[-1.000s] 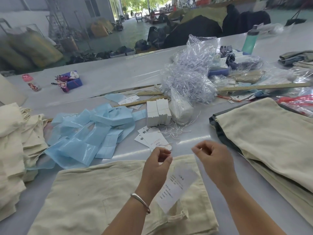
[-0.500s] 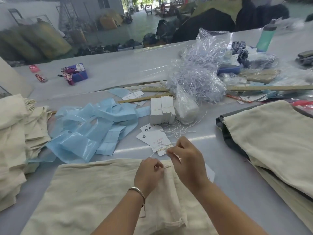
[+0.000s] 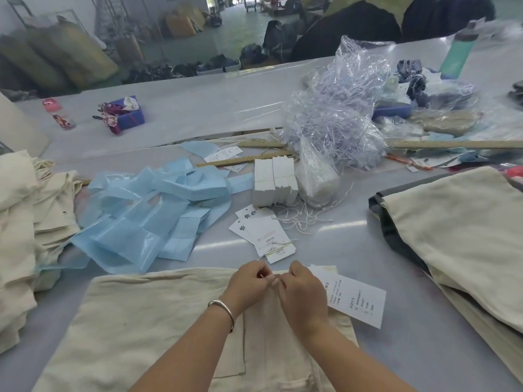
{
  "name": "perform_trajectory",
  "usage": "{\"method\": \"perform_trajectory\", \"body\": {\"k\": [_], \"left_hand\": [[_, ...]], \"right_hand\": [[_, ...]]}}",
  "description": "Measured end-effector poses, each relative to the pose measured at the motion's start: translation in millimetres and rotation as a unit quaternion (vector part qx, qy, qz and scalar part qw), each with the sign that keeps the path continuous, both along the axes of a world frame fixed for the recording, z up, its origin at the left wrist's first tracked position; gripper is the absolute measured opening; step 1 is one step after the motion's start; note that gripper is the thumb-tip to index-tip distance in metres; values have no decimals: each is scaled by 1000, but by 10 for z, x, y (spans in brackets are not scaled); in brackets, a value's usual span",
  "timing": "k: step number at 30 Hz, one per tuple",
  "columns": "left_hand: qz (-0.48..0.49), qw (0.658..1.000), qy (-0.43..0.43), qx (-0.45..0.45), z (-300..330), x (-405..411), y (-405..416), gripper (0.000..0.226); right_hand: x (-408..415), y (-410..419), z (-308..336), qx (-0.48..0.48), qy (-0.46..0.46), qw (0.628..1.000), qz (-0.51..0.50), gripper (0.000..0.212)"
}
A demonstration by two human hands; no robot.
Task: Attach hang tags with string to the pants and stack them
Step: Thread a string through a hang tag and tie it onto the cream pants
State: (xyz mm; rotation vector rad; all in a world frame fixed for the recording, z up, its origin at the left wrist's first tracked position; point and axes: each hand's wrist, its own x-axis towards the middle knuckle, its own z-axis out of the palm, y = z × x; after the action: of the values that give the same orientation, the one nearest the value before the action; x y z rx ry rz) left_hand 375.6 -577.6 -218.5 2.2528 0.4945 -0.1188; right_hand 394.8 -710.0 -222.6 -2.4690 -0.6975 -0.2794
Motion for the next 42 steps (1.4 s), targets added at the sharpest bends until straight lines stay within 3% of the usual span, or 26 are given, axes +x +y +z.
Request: {"method": "perform_trajectory", "body": {"k": [4, 8, 11, 18, 23, 27, 29, 31, 34, 39, 42], "left_hand": [[41, 982, -24, -181, 131, -62, 40, 30], [109, 958, -18, -265, 214, -94, 124, 17], [158, 947, -7, -279, 228, -96, 125, 11], [149, 948, 17, -280, 226, -67, 79, 6], [154, 959, 10, -239, 181, -40, 19, 16], [168, 939, -35, -299, 233, -3, -2, 16], [164, 919, -51, -355, 276, 16, -29, 13], [162, 898, -62, -404, 311, 38, -76, 12], [155, 894, -62, -416, 342, 55, -176, 12], [124, 924, -67, -354, 342, -17, -260, 7], [109, 937, -72, -325, 372, -69, -262, 11]], "right_hand": [[5, 77, -25, 23, -29, 999, -12, 39], [-38, 106, -92, 79, -78, 994, -23, 31], [-50, 139, -86, 104, -105, 989, -30, 30], [-69, 116, -126, 103, -119, 987, -44, 32], [-81, 87, -116, 128, -50, 990, -16, 21], [-14, -175, -12, 170, 9, 984, -43, 15], [114, -382, 25, 108, 34, 992, -63, 33], [255, -599, 57, -47, 105, 992, -49, 59], [376, -808, 49, -202, 189, 961, -28, 70], [414, -911, 30, -176, 181, 967, -38, 57], [415, -956, 55, -72, 188, 976, -85, 52]]}}
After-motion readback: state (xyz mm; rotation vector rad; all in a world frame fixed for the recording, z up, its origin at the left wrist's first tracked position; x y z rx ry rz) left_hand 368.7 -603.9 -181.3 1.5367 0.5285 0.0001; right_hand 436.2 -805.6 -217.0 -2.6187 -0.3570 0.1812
